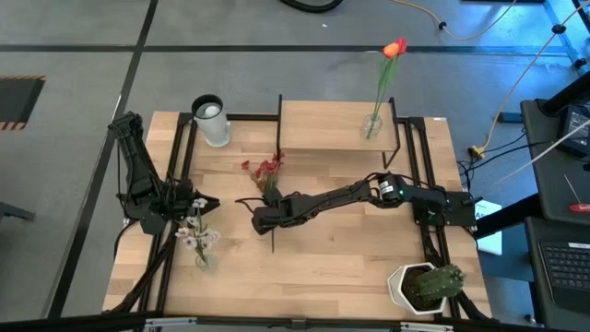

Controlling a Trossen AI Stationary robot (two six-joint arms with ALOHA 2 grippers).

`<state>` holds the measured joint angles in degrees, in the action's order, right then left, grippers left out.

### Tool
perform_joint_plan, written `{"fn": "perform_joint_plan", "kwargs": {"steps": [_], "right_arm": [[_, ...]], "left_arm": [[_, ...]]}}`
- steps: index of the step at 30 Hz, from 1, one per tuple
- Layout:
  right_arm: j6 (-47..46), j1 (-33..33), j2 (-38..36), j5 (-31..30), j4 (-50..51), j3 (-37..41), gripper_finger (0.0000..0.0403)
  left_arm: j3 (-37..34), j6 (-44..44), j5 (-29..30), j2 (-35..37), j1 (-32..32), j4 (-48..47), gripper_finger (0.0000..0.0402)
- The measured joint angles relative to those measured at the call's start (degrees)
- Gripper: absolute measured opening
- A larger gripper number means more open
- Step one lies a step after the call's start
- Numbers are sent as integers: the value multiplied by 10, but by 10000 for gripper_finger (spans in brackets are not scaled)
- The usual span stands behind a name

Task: Pick and place flowers into a vace then onto a shelf
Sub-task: Put the red flowers into the transparent vase

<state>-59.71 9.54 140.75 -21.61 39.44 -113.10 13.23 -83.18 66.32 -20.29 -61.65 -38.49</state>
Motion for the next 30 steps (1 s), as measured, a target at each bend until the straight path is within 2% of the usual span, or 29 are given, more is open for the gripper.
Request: {"fn": "perform_joint_plan", "kwargs": {"steps": [5,15,22,27,30], "right_arm": [[31,0,0,7,-3,0,234],[31,0,1,13,-5,0,171],[30,0,1,22,6,0,93],[58,0,-2,42,42,-2,20],[95,0,-12,73,75,-1,11]], "left_arm": [[0,0,0,0,0,-3,98],[0,0,0,0,0,-3,98],[0,0,0,0,0,-3,98],[0,-1,0,0,0,0,98],[0,-1,0,0,0,10,98]]}}
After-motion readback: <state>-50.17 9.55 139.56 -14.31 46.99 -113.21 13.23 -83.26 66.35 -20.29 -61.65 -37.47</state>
